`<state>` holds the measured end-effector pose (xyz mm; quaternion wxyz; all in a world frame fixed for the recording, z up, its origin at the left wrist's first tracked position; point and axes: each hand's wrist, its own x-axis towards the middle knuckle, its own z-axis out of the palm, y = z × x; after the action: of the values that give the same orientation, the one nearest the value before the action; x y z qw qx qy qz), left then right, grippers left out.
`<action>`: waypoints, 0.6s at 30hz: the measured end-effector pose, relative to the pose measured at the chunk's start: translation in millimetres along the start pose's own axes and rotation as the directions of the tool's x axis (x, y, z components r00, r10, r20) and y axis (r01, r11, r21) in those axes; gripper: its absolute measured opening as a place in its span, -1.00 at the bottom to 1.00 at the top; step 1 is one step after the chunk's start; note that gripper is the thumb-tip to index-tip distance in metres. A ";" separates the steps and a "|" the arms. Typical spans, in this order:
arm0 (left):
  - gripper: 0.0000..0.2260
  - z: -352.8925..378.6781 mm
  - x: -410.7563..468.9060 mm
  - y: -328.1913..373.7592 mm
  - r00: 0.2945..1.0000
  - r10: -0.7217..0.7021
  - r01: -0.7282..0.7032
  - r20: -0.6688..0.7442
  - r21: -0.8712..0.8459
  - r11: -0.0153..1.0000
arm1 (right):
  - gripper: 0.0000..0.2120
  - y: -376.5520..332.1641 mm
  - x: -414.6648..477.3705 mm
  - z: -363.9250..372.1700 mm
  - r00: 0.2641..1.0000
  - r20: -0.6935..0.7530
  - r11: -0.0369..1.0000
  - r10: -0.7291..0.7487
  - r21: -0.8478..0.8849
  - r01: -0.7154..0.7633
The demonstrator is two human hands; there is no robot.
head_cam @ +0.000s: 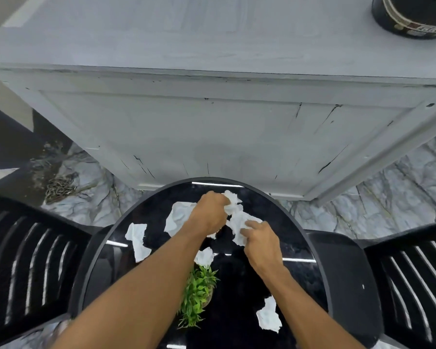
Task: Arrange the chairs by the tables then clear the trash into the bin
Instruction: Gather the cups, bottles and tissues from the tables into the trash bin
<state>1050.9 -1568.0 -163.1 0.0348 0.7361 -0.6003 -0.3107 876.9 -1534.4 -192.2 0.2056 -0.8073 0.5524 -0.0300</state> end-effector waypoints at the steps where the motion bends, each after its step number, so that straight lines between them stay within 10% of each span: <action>1: -0.77 -5.2 -4.5 -2.7 0.999 -0.002 -0.002 -0.049 -0.068 0.998 | -0.62 -3.8 3.7 -2.3 0.999 0.034 1.000 0.010 0.020 -0.010; 8: -0.76 -49.4 -43.5 -53.2 0.907 -0.203 0.083 -0.368 -0.316 0.945 | -0.79 -43.6 23.0 -18.2 0.992 0.044 0.938 0.116 0.324 -0.124; 13: -0.83 -34.5 -62.3 -85.0 0.947 -0.218 0.185 -0.236 -0.157 0.970 | -0.49 -72.6 19.5 -20.2 0.988 0.154 0.961 -0.001 0.275 -0.042; 18: -0.45 -10.9 -70.4 -86.8 0.965 -0.249 0.246 -0.085 -0.040 0.968 | -0.20 -70.8 11.6 -8.9 0.942 0.315 0.990 -0.113 0.119 0.079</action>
<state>1125.1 -1483.7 -161.9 0.0331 0.8179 -0.4971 -0.2879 941.2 -1525.9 -160.3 0.3329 -0.8156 0.4691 0.0631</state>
